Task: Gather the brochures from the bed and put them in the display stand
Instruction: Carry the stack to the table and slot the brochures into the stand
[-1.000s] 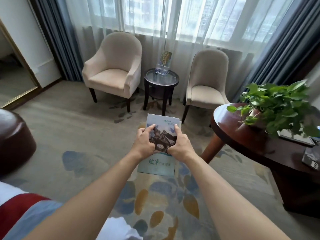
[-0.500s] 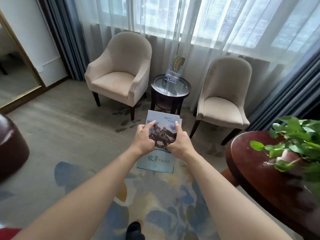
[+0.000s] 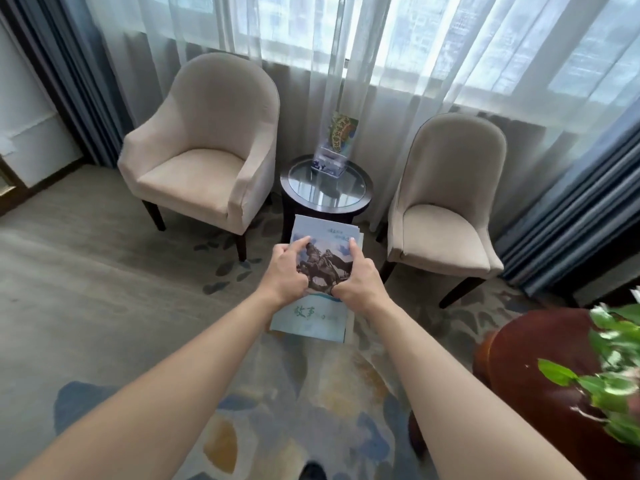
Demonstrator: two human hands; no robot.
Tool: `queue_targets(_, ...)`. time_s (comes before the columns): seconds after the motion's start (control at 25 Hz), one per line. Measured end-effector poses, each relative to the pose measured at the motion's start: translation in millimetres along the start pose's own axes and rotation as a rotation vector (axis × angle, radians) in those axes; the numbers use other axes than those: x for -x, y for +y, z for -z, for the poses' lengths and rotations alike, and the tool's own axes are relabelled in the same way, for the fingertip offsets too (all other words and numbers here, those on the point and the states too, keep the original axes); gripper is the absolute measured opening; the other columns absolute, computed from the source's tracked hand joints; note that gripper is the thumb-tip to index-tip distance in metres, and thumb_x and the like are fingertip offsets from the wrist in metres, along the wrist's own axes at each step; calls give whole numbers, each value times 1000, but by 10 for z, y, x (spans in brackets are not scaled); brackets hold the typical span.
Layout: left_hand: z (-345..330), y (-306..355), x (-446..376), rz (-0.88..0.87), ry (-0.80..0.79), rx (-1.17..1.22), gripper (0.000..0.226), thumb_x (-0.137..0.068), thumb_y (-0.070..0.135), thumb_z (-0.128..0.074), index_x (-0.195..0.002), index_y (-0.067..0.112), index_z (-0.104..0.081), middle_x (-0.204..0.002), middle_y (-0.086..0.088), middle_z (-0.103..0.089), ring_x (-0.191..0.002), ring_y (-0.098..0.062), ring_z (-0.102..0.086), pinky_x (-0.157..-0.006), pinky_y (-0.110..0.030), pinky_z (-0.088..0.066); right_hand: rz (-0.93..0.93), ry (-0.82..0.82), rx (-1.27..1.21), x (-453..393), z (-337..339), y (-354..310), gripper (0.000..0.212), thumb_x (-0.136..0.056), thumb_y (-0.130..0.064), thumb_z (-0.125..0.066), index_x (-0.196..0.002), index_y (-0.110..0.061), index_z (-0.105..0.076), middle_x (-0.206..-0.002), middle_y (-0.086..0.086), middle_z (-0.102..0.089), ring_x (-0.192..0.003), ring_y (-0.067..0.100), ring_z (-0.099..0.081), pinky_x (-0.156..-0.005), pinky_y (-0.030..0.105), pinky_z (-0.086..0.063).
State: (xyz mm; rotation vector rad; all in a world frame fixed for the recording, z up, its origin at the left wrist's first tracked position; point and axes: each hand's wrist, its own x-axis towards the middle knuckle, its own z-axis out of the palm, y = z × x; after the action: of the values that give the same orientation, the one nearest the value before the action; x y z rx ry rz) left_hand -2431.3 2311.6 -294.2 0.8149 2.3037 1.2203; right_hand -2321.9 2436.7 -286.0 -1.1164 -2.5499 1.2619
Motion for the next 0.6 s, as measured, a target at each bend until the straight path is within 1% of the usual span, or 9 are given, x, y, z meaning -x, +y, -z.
queue_targets(0.2, -80, -19, -1139, 22, -19, -20, 74, -78, -6, -51, -142, 28, -41, -124, -2, -33, -108, -17, -46, -90, -24, -45, -21, -23, -24, -1147, 90, -19, 110, -77, -9, -76, -161, -29, -8, -128, 8, -40, -116, 26, -52, -98, 42, -54)
queue_targets(0.4, -129, 52, -2271, 56, -12, -48, 76, -79, -4, -57, -146, 22, -33, -124, -4, -34, -108, -17, -47, -90, -22, -42, -22, -51, -48, -2314, 256, -85, 113, -74, -8, -78, -160, -29, -9, -127, 8, -41, -114, 26, -54, -95, 42, -56)
queue_targets(0.48, -105, 88, -2713, 76, -22, -56, 77, -79, -3, -58, -146, 22, -32, -124, -5, -35, -108, -16, -47, -89, -21, -41, -41, -64, -66, -2739, 329, -147, 113, -74, -8, -78, -160, -30, -8, -127, 7, -41, -114, 25, -54, -94, 42, -56)
queue_targets(0.6, -102, 99, -3362, 80, -36, -57, 76, -78, -4, -55, -146, 22, -33, -123, -6, -35, -106, -17, -48, -89, -20, -41, -62, -73, -54, -3354, 416, -233, 113, -74, -8, -78, -160, -30, -8, -128, 7, -39, -117, 25, -52, -97, 39, -54)
